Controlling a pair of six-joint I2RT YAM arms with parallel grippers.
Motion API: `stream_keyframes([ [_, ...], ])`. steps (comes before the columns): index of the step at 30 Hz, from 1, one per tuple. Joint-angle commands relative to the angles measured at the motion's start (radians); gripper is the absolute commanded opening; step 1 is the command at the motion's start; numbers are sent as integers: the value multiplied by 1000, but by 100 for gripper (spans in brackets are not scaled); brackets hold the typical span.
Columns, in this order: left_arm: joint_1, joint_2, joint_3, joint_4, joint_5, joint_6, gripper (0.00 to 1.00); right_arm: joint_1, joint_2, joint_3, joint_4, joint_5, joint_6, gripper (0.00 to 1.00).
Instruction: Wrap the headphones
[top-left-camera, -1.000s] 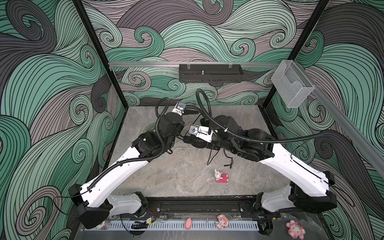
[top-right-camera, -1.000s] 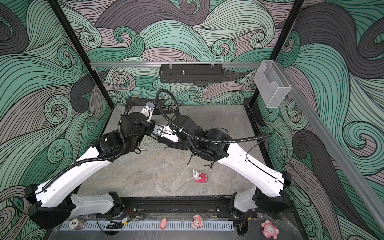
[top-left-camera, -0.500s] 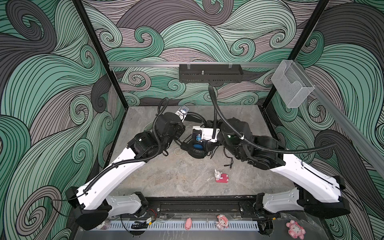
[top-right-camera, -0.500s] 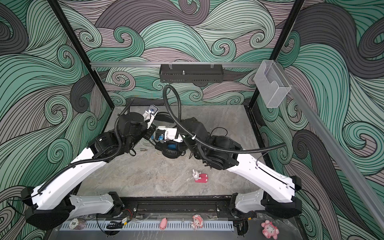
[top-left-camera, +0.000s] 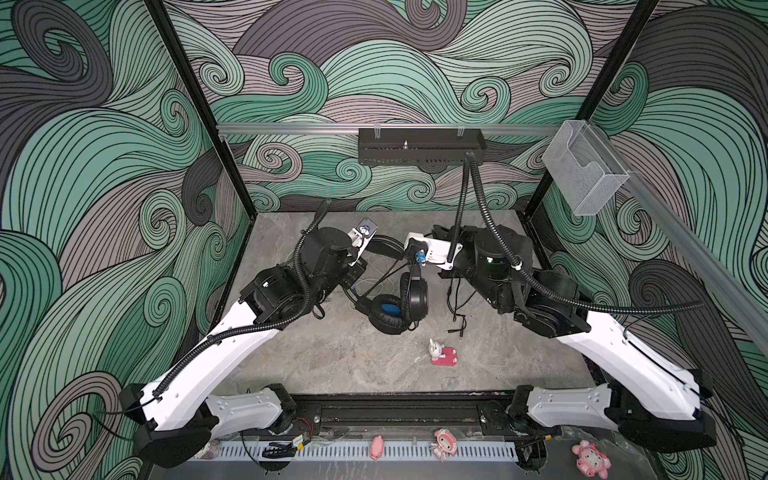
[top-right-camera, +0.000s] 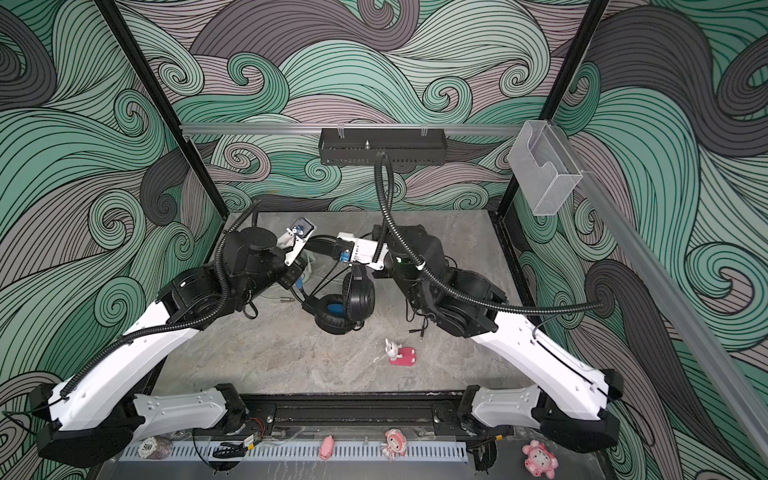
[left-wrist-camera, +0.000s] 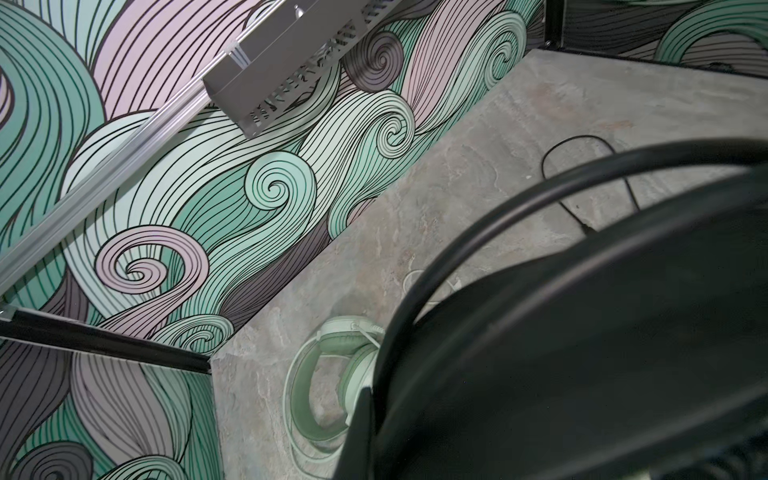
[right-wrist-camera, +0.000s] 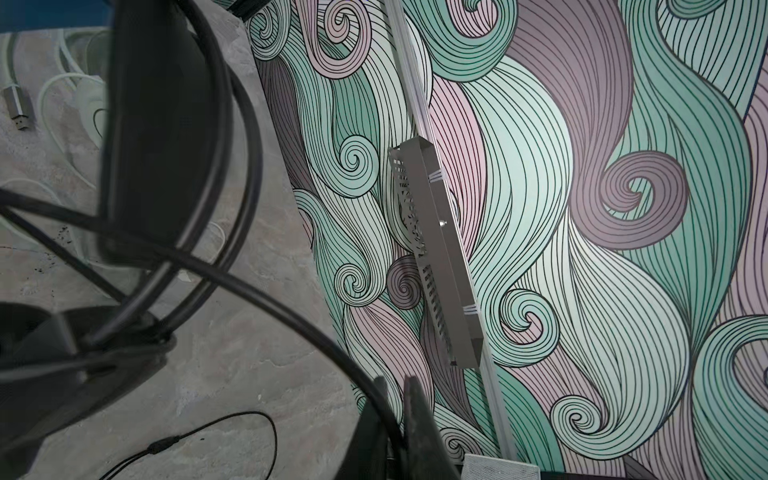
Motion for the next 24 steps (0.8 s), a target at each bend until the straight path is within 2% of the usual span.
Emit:
stream_keyframes([
  [1, 5, -38, 62, 16, 83, -83, 0, -52, -17, -12, 23, -93, 136, 12],
  [14, 7, -43, 147, 60, 189, -268, 0, -229, -87, -99, 85, -334, 515, 12],
  [19, 6, -38, 182, 67, 246, -312, 0, -297, -96, -146, 143, -480, 636, 21],
  [24, 7, -24, 237, 68, 276, -370, 0, -322, -78, -181, 215, -600, 742, 24],
])
